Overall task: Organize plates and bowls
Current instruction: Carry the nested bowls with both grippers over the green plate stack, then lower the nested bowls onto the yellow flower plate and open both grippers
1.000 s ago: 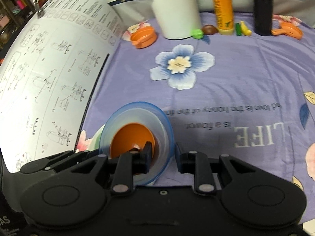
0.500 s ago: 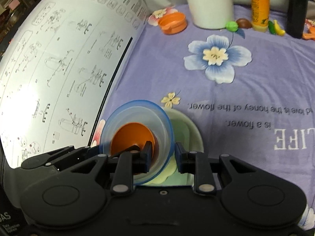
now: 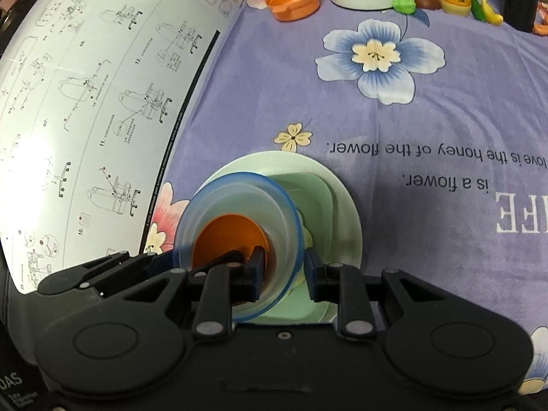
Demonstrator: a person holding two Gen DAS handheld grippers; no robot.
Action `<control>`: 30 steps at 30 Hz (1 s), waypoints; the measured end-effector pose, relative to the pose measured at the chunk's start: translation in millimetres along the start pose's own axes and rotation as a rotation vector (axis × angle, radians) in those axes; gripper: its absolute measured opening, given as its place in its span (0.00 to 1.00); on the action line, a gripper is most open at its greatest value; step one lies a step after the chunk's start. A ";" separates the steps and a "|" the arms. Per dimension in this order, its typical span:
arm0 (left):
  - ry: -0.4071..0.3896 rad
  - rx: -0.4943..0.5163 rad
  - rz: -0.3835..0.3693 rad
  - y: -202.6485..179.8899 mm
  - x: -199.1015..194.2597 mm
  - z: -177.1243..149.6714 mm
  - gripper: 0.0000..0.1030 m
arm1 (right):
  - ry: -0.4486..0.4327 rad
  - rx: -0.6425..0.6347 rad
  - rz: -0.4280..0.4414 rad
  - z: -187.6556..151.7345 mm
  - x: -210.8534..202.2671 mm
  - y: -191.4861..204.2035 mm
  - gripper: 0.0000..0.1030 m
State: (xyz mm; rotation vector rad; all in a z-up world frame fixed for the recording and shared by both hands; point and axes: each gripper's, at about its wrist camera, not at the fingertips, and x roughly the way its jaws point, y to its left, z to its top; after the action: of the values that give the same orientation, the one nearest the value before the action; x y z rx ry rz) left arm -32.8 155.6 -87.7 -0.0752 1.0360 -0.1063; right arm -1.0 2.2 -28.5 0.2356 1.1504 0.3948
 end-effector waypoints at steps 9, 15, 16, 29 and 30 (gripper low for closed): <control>0.030 -0.007 -0.007 3.8 11.4 0.5 0.31 | 0.030 0.014 -0.001 3.4 13.3 -3.5 0.25; 0.033 -0.002 0.005 3.7 17.9 0.9 0.33 | 0.048 0.019 0.002 5.3 22.4 -6.4 0.26; 0.028 0.002 0.012 3.4 18.4 1.2 0.36 | 0.046 0.015 0.000 5.6 23.0 -6.5 0.26; -0.007 0.004 0.030 5.1 19.5 2.3 0.70 | 0.015 0.009 -0.035 10.0 23.8 -14.7 0.57; -0.012 0.008 0.038 3.7 18.0 2.6 0.72 | 0.011 0.007 -0.035 10.1 23.0 -14.8 0.62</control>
State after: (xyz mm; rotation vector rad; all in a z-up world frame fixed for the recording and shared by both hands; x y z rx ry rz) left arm -21.3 157.0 -102.2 -0.0487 1.0248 -0.0754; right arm 19.1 -1.4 -49.4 0.2194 1.1651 0.3613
